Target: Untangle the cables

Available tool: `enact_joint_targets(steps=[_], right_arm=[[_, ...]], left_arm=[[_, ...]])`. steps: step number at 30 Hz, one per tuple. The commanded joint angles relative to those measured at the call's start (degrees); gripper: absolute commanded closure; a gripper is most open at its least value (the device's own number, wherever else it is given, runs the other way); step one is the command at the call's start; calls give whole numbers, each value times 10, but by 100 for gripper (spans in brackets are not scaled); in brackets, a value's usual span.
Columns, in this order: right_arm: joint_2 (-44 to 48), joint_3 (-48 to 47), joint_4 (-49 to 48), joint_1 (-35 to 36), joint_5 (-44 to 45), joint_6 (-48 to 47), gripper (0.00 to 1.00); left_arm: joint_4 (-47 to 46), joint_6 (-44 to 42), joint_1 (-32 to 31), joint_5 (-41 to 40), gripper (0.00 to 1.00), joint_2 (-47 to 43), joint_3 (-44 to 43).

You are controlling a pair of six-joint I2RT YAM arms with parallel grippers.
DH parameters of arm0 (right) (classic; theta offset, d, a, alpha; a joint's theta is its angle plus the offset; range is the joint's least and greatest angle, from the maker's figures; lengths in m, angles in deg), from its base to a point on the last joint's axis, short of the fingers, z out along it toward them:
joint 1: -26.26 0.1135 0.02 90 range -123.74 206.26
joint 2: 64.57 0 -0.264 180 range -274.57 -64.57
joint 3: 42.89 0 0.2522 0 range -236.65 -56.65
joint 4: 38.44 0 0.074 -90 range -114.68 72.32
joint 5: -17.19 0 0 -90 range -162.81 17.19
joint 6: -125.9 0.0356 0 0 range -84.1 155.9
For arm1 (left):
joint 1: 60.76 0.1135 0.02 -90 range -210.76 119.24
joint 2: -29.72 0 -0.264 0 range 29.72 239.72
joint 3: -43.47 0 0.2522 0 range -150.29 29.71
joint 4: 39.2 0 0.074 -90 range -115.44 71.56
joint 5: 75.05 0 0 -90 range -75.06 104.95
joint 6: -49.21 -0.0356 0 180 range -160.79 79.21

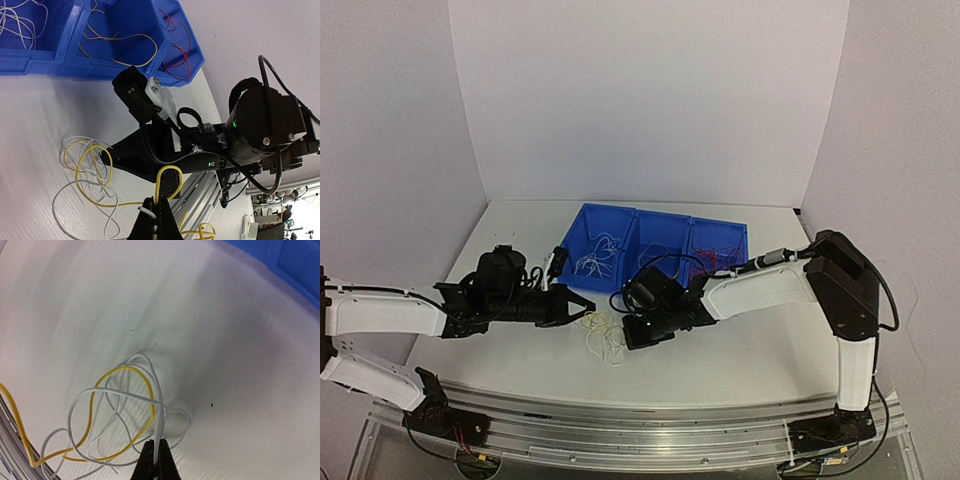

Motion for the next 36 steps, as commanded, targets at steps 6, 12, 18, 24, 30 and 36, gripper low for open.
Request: enact_joint_targets(steps=[6,12,18,24,30,36], right_arm=[[137,53,126,0,270,-17,100],[265,114,255,-55,391,-32,100],[431,180,305,-157,425,-43,100],[534,170,353,-221,519,-96,100],[560,126,376,-289,601,-148,100],[571,81,378,-353,626,-207,100]], left_arm=[[239,55,-3,-267,100,-36,-48],[384,98,24,-389,100,6,-84],[402,96,84,-392,100,25,-79],[432,86,128,-413,100,12,-71],[473,90,165,-443,100,-24,-48],[484,83,191,-440,100,-62,-36]])
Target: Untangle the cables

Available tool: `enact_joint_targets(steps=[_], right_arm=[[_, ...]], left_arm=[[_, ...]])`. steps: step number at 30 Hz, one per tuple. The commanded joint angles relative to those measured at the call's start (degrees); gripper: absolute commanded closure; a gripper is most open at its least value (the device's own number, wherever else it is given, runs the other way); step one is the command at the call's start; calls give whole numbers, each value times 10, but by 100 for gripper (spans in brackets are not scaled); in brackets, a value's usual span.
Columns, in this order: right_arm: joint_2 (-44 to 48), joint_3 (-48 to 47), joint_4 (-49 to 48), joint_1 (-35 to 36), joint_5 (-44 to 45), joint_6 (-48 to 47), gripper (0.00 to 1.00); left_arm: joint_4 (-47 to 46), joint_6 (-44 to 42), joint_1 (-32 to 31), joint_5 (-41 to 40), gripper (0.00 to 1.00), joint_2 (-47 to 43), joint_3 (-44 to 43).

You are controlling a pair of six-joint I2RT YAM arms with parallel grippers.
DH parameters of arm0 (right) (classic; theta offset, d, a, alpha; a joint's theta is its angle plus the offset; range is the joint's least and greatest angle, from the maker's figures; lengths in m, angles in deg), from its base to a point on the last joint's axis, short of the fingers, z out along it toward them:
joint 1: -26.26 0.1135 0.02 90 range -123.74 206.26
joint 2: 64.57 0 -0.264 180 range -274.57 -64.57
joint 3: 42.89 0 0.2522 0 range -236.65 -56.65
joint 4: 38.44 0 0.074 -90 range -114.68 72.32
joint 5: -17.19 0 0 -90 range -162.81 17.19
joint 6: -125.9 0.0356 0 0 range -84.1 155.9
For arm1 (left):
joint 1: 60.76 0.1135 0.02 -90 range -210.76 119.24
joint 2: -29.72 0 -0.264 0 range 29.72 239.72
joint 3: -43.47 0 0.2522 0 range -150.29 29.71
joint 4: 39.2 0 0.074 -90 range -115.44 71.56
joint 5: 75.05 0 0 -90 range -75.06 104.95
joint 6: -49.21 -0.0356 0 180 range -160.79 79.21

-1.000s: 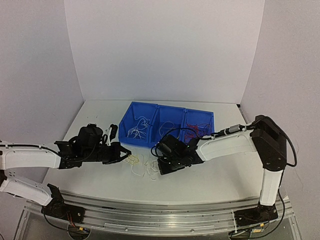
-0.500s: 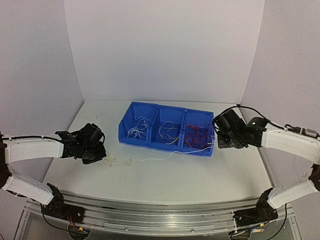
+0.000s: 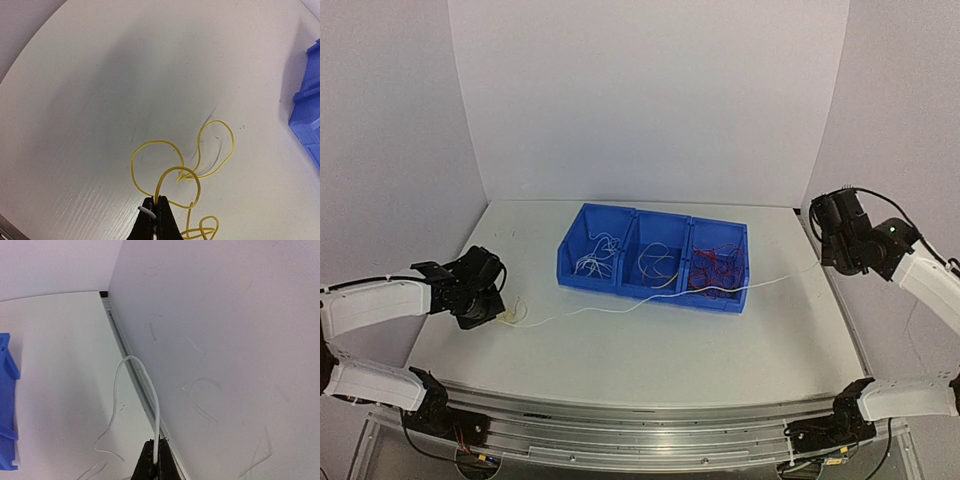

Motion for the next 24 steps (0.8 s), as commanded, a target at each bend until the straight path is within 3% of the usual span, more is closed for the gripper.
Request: enact_joint_targets(steps=[1,10,12,15,19,21,24], right_arm=[[22,-52,11,-33,50,-59,100],[2,-103,11,-122,70,-118,100],[-7,-116,11,-136,72,-127,100],[-7,-126,11,-138,-11,-121,100],[3,-128,12,-138,-131,-99,100],[4,-139,12,-138,-142,-97,100],[-2,-167,12,-138,-128,-115,100]], left_arm=[[24,-9,11,-17,100,-27,1],[35,2,22,-22,100,22,-25],[44,14,23,-25,96,34,-33],[31,7,23,-7,93,39,-38],[-22,-38,23,61,69,23,-33],[-36,-54,23,76,52,10,-31],[-42,-66,23,83,34,-13,-34]])
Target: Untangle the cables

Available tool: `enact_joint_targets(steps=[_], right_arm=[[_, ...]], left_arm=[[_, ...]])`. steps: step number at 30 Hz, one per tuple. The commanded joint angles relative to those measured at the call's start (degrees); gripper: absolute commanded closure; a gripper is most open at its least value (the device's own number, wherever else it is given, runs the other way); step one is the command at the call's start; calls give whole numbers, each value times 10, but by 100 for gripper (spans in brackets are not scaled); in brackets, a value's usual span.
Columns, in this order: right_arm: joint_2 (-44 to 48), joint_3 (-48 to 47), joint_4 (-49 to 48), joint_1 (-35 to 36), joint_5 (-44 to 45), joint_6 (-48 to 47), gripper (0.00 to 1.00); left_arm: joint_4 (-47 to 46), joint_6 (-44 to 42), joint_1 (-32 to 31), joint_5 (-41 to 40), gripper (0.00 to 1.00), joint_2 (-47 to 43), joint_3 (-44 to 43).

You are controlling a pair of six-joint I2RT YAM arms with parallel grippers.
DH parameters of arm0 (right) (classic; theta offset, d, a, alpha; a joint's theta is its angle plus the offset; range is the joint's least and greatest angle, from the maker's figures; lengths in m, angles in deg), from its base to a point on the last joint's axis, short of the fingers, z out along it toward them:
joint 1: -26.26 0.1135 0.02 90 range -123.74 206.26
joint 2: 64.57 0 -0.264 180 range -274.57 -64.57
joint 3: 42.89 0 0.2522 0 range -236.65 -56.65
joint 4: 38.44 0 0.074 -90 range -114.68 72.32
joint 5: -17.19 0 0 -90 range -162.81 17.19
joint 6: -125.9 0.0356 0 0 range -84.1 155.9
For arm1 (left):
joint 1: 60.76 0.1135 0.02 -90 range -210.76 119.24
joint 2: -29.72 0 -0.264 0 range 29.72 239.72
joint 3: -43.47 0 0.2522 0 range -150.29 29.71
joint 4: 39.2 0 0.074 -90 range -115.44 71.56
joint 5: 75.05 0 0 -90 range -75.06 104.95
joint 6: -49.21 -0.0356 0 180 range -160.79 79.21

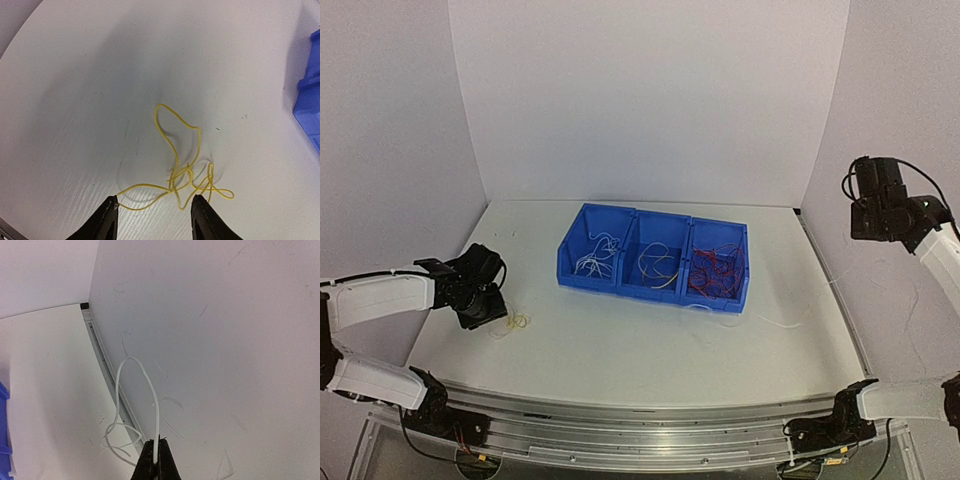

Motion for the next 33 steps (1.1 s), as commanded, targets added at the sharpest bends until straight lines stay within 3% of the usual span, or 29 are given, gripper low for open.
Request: enact_joint_targets(steps=[1,4,6,7,10,20,23,28,33], right_arm=[[-1,-66,-4,-2,-28,-14,100],[-8,-100,-5,-2,-73,-29,100],[-4,-107,-4,-2,-185,-28,100],[-3,-111,-4,-2,-238,-26,100],[-4,-128,-5,-2,-380,-18,100],[-42,-284,-56,-2,-642,65,100],[-66,-315,-83,-2,-693,119,100],[-95,-327,-127,-2,-746,200,100],[-108,-281,-207,6,-810,311,100]], left_arm=[[-34,-37,3,32,28,-44,-25],[-51,-60,4,63,15,-53,-27],[-73,-79,4,98,3,-54,-23],[-82,-85,4,109,1,-55,-20],[-97,-94,4,124,1,-58,-12],[-97,-99,4,135,0,-56,9],[-115,-120,3,164,0,-61,16],[-212,-185,-7,294,0,-84,4],[-278,-250,-104,315,0,-69,-66]])
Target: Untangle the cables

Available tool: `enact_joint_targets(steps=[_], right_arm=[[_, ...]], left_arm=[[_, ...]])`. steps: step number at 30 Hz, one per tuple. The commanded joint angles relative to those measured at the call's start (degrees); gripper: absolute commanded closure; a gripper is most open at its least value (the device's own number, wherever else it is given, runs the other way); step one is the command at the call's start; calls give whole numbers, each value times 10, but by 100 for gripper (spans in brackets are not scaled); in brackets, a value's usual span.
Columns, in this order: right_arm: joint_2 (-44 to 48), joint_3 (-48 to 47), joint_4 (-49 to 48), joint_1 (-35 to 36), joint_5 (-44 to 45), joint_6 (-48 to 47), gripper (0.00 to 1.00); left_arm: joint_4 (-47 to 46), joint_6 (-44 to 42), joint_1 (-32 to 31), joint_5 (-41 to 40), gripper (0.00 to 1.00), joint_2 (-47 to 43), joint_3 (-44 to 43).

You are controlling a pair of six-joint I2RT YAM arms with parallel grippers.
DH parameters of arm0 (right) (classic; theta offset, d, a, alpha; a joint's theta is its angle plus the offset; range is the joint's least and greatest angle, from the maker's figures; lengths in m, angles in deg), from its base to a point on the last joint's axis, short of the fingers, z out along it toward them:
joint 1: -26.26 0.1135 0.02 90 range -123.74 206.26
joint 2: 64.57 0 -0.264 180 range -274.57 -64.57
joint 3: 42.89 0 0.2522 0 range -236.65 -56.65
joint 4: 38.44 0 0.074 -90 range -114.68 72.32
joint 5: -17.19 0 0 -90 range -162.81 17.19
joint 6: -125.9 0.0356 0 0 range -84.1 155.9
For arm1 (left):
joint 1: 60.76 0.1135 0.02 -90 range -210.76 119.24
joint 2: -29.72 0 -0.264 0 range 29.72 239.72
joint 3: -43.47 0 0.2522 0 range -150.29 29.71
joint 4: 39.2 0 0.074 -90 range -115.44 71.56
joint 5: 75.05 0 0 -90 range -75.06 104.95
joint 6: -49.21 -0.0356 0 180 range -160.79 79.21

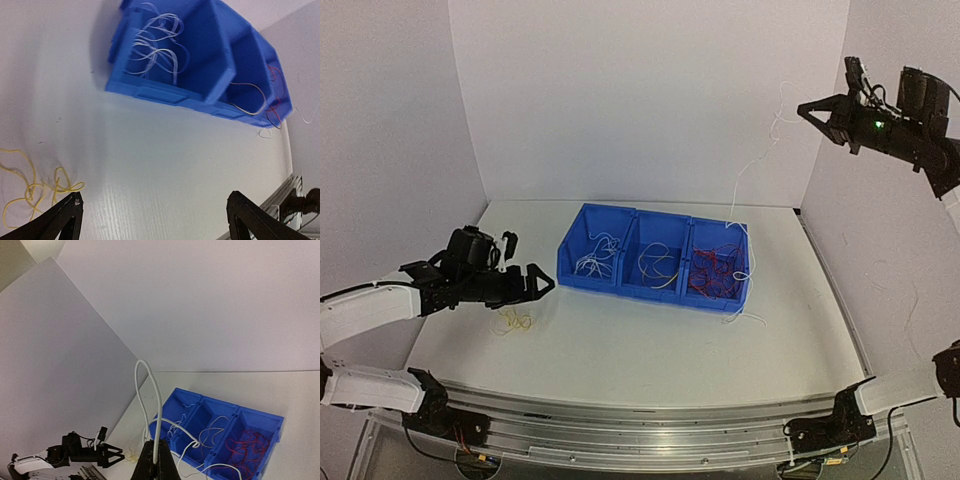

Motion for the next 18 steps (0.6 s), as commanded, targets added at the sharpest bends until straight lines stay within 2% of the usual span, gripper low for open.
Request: enact_joint_targets(steps=[1,4,9,13,18], right_arm=[[-16,32,-85,16,-92,123,100],[-20,63,-91,61,-62,134,100],[-35,96,-100,157,-4,148,100],[-50,102,-123,181,11,173,100],[-57,107,-147,189,9,196,100]], left_arm=[[-116,-96,-101,47,0,9,-82],[-180,-138,-157,44,0,39,-126],[-238,-174,-215,52,1,144,-215],[-284,-195,-269,48,1,233,-267],[-299,-169,-283,1,4,318,-318]])
